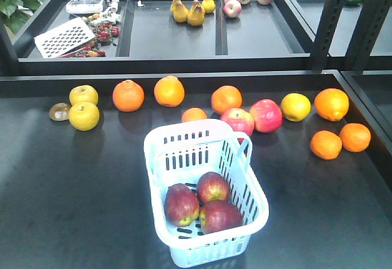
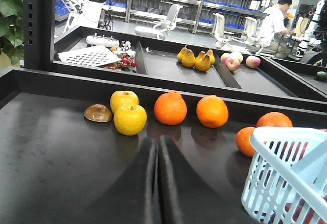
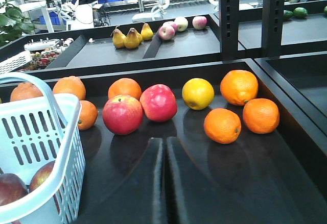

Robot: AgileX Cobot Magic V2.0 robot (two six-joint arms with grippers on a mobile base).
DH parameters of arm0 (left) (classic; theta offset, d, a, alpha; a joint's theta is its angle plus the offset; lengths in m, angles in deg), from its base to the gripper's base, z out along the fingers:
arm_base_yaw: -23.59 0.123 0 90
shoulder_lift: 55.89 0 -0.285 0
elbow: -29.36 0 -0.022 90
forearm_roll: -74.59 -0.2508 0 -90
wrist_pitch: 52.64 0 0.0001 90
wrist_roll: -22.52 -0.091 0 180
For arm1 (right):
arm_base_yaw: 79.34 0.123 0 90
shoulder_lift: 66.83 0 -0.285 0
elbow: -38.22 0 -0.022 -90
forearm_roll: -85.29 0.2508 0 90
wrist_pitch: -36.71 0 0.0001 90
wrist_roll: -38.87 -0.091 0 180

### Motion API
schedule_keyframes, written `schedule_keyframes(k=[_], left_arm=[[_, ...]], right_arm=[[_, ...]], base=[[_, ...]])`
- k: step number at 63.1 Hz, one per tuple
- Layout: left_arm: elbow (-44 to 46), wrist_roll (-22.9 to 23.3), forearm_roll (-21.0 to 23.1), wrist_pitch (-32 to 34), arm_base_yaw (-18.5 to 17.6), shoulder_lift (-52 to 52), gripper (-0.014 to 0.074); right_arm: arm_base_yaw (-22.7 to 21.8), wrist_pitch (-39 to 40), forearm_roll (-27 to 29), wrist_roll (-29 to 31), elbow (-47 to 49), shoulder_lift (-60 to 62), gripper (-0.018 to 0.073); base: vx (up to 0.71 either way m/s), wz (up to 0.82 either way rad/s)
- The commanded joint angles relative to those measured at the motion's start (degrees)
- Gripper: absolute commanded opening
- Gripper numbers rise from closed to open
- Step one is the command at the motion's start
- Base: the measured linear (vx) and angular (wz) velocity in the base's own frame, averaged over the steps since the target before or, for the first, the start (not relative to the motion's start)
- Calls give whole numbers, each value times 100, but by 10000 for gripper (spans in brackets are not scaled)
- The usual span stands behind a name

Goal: Pick three apples into basket with both arms

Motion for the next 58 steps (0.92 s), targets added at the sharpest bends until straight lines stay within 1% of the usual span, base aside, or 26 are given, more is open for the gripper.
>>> schedule_keyframes(k=[1,58], left_arm=[[-53,54,-11,393,8,92,-6],[-53,54,-11,393,8,92,-6]], right_arm=[[-36,445,-76,-5,-77,73,-7],[-36,445,-76,-5,-77,73,-7]], base=[[0,0],[0,0]])
